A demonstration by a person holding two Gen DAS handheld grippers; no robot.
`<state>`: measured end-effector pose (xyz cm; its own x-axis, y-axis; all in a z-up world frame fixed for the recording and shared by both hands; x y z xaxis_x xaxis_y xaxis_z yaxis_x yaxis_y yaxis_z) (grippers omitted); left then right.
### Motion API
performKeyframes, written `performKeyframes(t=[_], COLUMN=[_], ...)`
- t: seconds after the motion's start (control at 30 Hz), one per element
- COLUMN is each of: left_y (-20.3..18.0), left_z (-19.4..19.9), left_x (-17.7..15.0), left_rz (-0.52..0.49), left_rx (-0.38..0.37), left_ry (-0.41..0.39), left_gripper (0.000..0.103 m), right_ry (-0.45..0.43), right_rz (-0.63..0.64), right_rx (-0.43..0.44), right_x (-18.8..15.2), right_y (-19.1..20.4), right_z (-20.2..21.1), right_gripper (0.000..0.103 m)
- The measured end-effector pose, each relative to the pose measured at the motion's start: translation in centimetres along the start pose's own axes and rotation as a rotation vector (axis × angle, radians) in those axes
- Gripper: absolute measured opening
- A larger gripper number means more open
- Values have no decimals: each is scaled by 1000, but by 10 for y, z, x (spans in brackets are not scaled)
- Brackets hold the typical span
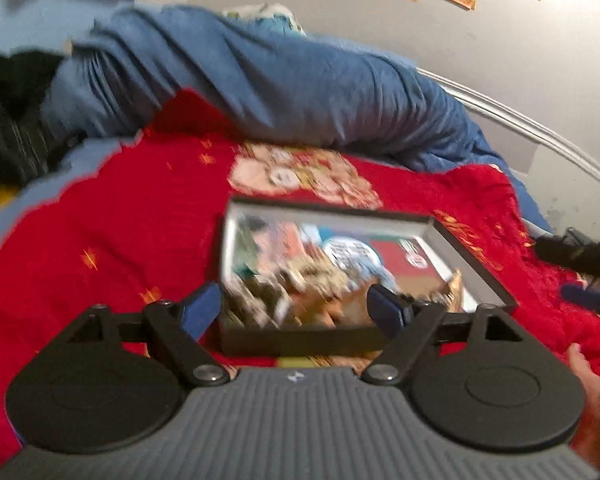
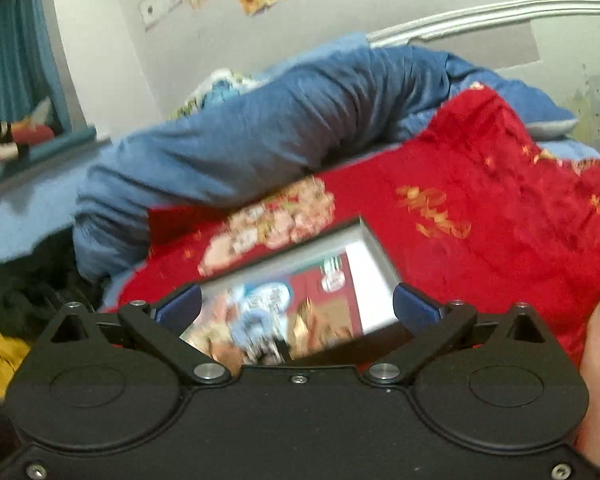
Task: Organize objects
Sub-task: 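Move both tools back toward the pile beside the box, then grasp blue binder clip with left tool while right tool grasps tan packet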
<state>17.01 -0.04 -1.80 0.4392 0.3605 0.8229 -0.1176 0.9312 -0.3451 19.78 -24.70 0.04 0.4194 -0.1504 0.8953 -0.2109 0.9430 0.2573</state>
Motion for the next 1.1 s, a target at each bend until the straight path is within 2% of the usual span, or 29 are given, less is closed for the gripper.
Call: performKeyframes(t=[0.07,0.2,0.3,0.37,0.43,0.53,0.57,0.6,0.67,1.1], left_y=[-8,-24,-23,-18,-15,-16,-17,-18,-17,-18], left_z=[-7,-25,-39,-46,-48,-50,-51,-50,-48,-52], left_x=[-12,-39,-54,-61,-66,-70,-73,-73,-74,-71], left_rz=[4,-74,-89,-84,-82,-95,-112,-126,-133,-145], left_rx=[-28,-7,29,70,72,59,56,65,76,72], left_ry=[25,82,115,135,160,180,187,175,165,179], left_gripper=[88,88,88,87,85,79,72,58,49,50], right_ry=[26,63,79,93,125,171,180,185,200,240], right_rz=[3,-6,19,-35,-65,-58,-61,-65,-69,-26], right_rx=[7,-32,-63,-21,8,-26,-33,-30,-21,-93], right_x=[-21,-52,-57,-59,-64,-73,-75,-76,-79,-87], right_y=[1,-2,-5,-6,-6,-13,-14,-14,-13,-12], right_z=[-9,-20,-24,-31,-40,-50,-52,-54,-56,-62], right_gripper=[102,102,102,101,95,85,83,80,80,58])
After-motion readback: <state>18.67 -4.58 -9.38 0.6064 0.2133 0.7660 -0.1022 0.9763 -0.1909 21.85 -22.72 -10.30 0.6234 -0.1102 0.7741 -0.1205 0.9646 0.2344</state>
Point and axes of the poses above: each gripper's, at about its wrist camera, not at the fingertips, and z roughly against the way its jaws point, y to its left, x to its top, the point moved 10 cm from there along -z, roughly the way its jaws point, and after that the axes turned 8 degrees about z, right-handed, at the moved point
